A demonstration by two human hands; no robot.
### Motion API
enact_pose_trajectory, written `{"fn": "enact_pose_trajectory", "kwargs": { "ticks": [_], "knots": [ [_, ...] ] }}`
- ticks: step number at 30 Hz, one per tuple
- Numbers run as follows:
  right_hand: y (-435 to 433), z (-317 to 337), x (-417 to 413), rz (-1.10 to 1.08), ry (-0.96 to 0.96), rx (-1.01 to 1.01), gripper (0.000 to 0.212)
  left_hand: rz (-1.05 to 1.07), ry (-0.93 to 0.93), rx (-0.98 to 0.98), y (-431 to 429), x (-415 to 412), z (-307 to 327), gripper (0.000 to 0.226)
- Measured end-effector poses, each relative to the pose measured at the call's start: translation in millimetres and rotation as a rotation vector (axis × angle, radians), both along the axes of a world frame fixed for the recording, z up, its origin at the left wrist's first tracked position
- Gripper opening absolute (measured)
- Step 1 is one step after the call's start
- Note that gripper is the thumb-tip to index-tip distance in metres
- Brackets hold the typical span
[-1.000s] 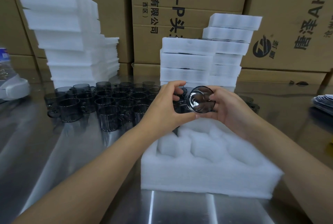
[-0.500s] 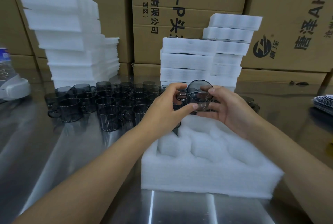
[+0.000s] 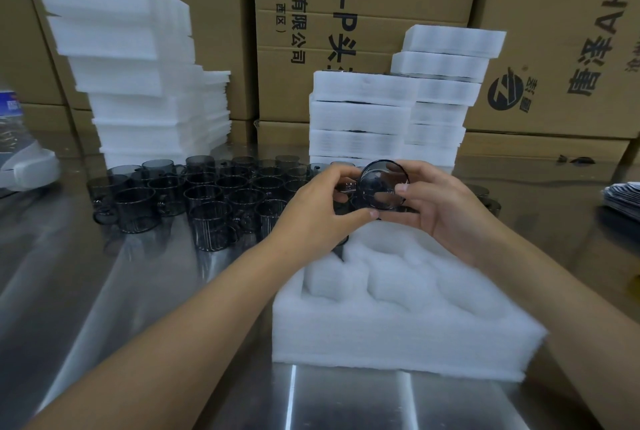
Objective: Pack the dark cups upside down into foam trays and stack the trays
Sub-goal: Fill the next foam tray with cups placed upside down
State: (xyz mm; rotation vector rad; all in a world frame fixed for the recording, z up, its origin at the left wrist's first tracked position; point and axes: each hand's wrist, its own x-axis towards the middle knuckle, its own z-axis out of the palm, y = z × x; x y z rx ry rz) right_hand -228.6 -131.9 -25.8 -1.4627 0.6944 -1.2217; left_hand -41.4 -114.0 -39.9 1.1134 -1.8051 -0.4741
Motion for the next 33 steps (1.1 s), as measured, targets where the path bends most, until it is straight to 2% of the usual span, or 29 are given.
{"fn": "enact_pose_trajectory", "kwargs": {
  "ticks": [10, 18, 21, 26, 30, 33],
  "knots": [
    [2.5, 1.5, -0.5, -0.056, 0.059, -0.072, 0.042, -0.027, -0.006, -0.013, 0.2, 1.2, -0.8, 0.055],
    [0.5, 2.8, -2.4, -0.152, -0.034, -0.091, 0.028, -0.086, 0.088, -0.022, 2.1, -0.2, 2.3, 0.053],
    [-1.2, 2.9, -3.7, -0.16, -0.056, -0.083, 0.026, -0.083, 0.107, 0.011, 2.5, 0.4, 1.4, 0.047],
    [-2.9, 2.3, -2.1, -0.195, -0.084, -0.038, 0.021, -0.026, 0.164, 0.034, 2.8, 0.2, 2.2, 0.023],
    [-1.7, 2.7, -1.6, -0.236, -0.02, -0.034, 0.016, -0.002, 0.204, 0.05, 2.3, -1.1, 3.1, 0.009],
    [0.0, 4.2, -2.4, -0.298, 0.004, -0.044, 0.009, -0.013, 0.212, 0.033, 0.4, -0.2, 1.8, 0.014]
  ]
}}
